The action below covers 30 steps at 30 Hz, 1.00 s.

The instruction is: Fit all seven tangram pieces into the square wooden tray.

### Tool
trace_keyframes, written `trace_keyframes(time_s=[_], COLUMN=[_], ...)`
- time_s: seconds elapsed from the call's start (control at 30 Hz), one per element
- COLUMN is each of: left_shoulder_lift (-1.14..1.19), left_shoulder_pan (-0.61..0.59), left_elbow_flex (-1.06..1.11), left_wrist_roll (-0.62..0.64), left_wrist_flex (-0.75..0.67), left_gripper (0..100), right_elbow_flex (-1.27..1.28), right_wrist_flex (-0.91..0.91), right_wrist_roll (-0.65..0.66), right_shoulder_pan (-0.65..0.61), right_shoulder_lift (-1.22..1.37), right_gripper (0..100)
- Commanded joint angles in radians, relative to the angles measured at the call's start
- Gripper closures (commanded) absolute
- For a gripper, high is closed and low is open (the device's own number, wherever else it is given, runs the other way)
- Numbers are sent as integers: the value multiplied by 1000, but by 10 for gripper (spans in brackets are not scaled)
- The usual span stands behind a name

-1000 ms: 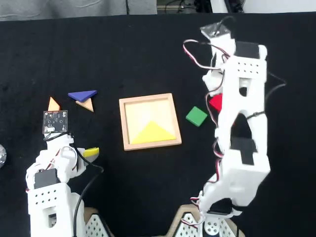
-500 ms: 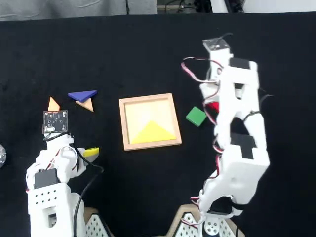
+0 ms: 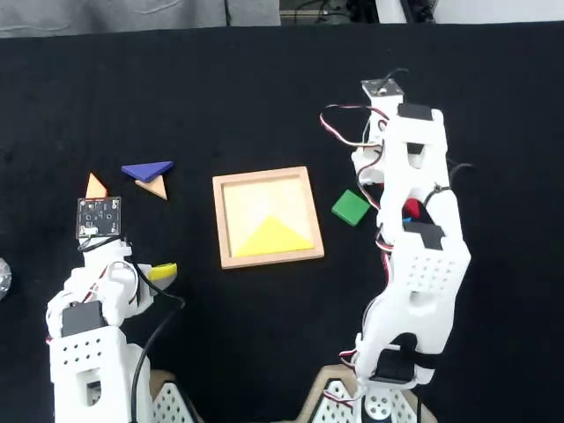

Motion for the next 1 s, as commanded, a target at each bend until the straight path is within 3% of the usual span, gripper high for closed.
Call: trace_keyframes(time_s=[0.0,0.97], left_shoulder_lift=[-11,-11], left_shoulder_pan=[-2,-2], left_elbow_flex=[1,1], left_wrist_roll=[-11,-11], left_wrist_flex=[-14,-14], left_gripper=[604,604], right_elbow_flex=[-58,-137], right_wrist_flex=[14,-5], right_wrist_roll=[-9,-5], right_shoulder_pan=[21,80], right_shoulder_lift=[1,102], right_gripper=[686,687])
